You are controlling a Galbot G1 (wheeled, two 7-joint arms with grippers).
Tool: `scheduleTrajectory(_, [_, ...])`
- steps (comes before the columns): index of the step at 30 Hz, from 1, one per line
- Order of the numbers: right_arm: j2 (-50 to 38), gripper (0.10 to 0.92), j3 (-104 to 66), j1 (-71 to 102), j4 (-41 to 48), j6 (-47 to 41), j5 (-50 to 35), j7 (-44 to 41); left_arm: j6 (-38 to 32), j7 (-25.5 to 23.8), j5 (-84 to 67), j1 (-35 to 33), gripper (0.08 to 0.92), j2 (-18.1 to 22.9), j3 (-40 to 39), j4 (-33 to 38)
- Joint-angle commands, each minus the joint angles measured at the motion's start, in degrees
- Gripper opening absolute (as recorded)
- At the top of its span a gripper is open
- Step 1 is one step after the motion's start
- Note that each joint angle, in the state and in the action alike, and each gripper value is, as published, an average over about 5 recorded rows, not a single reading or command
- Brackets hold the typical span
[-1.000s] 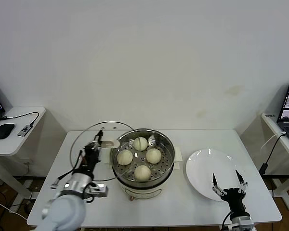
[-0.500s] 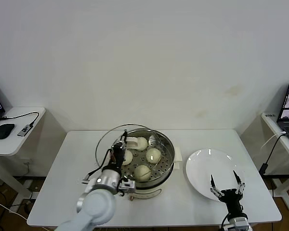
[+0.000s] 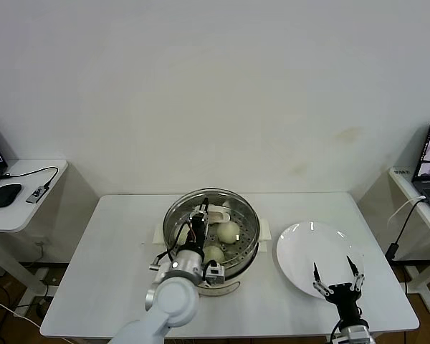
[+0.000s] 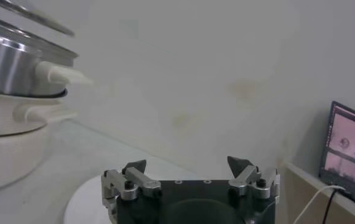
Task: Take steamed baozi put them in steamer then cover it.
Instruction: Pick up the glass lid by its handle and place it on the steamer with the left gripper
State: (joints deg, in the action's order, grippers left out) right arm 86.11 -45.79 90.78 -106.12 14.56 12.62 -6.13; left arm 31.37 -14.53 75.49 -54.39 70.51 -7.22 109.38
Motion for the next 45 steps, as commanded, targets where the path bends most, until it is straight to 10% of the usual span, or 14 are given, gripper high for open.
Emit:
scheduleTrajectory(1, [-0.02,0.823,0.07,-0.08,0.23,0.13,0.37,0.02,-0.11,-0.32,2.43,0.19,0.137,2.51,-0.55,-2.5])
scheduleTrajectory(25, [-0.2,0.823,0.34,-0.17,0.73,0.18,0.19,-0.28,-0.23,1.48,1.82,-1.69,0.168,2.67,-0.08,-1.24])
scheduleTrajectory(37, [-1.4,0.823,0.09,0.02,1.33,-0.15,-1.16,-0.59,-2.0,8.08,-6.43,-12.01,0.506,-6.26,4.55,12.41])
scheduleTrajectory(45, [-2.31,0.823,1.17,0.32,1.46,0.05,-1.68,-0.8,-6.72,16.34,-24.4,-30.84,0.738,-10.9,17.76,26.43])
